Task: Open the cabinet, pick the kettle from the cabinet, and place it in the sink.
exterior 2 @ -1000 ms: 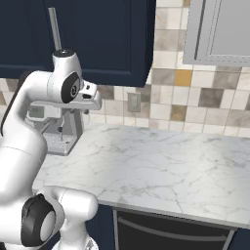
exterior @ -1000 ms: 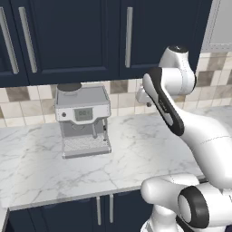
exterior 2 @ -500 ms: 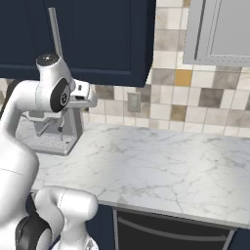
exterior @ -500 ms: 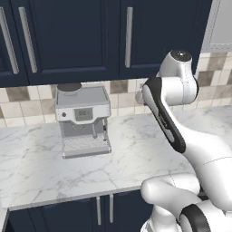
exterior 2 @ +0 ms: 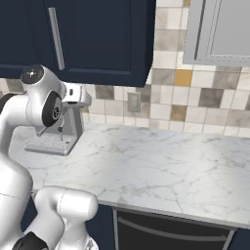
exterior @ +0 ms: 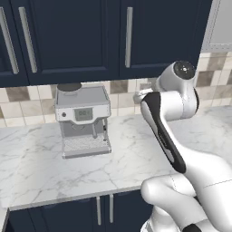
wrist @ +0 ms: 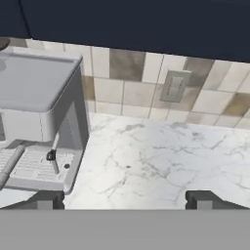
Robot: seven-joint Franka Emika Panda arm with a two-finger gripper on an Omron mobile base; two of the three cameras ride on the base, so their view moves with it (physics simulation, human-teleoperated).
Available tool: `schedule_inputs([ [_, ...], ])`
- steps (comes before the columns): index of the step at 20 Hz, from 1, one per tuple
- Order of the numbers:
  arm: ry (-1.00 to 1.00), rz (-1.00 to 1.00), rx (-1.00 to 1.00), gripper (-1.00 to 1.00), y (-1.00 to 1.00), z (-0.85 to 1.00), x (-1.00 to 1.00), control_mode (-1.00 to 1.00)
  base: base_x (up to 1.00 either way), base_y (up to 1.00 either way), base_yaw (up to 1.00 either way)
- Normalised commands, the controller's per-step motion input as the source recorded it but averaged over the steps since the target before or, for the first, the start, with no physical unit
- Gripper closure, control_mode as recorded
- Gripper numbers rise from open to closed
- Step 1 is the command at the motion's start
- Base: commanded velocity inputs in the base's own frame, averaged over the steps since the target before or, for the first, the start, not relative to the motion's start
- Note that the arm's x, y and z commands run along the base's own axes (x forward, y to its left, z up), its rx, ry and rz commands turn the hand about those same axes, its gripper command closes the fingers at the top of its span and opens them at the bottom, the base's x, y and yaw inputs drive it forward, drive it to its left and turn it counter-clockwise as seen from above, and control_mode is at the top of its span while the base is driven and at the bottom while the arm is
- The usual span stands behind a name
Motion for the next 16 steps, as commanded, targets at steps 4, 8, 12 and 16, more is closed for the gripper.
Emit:
schedule_inputs([
  [4, -0.12, -0.06, 0.00, -1.00, 0.17, 0.26, 0.00, -1.00, 0.00, 0.00, 0.00],
  [8, -0.03, -0.11, 0.00, -1.00, 0.20, 0.29, 0.00, -1.00, 0.00, 0.00, 0.00],
  [12, 0.00, -0.11, 0.00, -1.00, 0.22, 0.29, 0.01, -1.00, 0.00, 0.00, 0.00],
  [16, 0.00, -0.07, 0.00, -1.00, 0.22, 0.28, 0.01, -1.00, 0.00, 0.00, 0.00],
])
